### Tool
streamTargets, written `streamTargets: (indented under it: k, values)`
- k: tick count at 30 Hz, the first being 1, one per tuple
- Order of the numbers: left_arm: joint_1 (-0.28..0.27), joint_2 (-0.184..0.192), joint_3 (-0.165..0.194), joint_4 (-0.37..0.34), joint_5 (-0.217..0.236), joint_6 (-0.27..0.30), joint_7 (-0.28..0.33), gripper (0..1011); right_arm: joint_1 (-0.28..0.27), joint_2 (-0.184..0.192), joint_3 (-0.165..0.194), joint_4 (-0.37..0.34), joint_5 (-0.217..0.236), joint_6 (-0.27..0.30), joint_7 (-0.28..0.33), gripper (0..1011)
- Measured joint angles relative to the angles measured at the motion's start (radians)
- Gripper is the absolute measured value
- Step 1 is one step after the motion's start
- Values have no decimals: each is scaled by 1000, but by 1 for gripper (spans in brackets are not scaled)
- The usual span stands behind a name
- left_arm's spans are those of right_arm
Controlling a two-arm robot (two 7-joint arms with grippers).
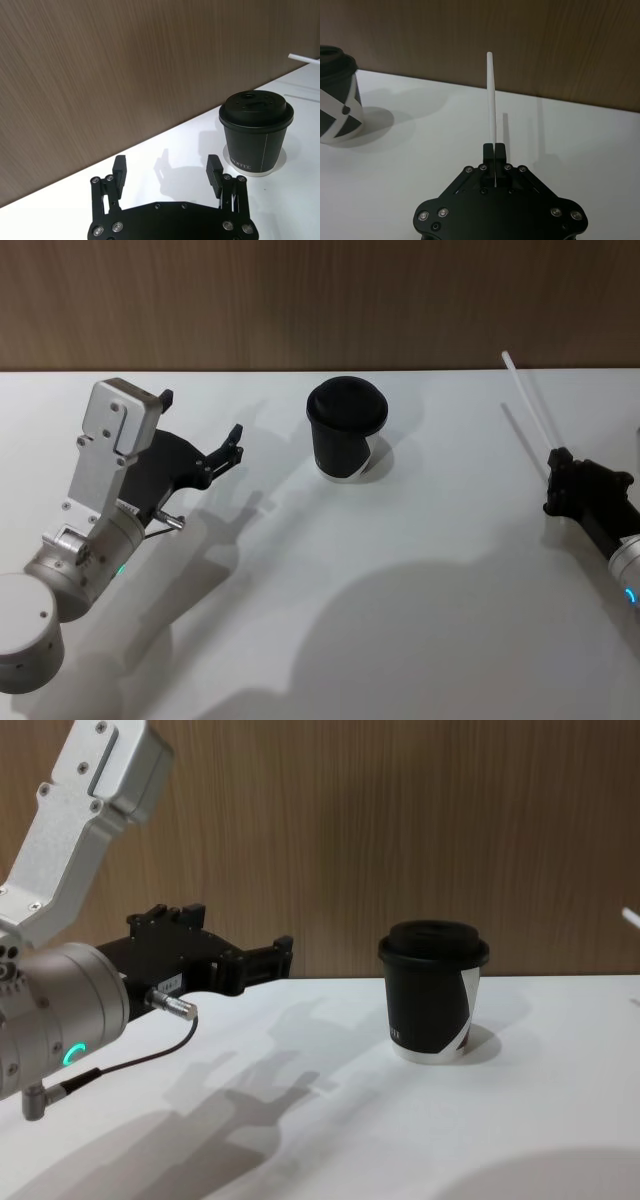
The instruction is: Pick up the straw with one hand, pass it to the other hand, and insert it into the cup.
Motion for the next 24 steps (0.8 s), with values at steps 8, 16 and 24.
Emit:
streamTargets:
  k: [8,16,24]
  values:
    - [0,0,0,0,0,0,0,1003,-18,36,10,-28,30,-92,97,17]
    - [0,0,0,0,0,0,0,1003,-29,74,11,-45,91,-142,208,17]
    - [0,0,0,0,0,0,0,1003,-33,107,-1,-56,155,-161,310,17]
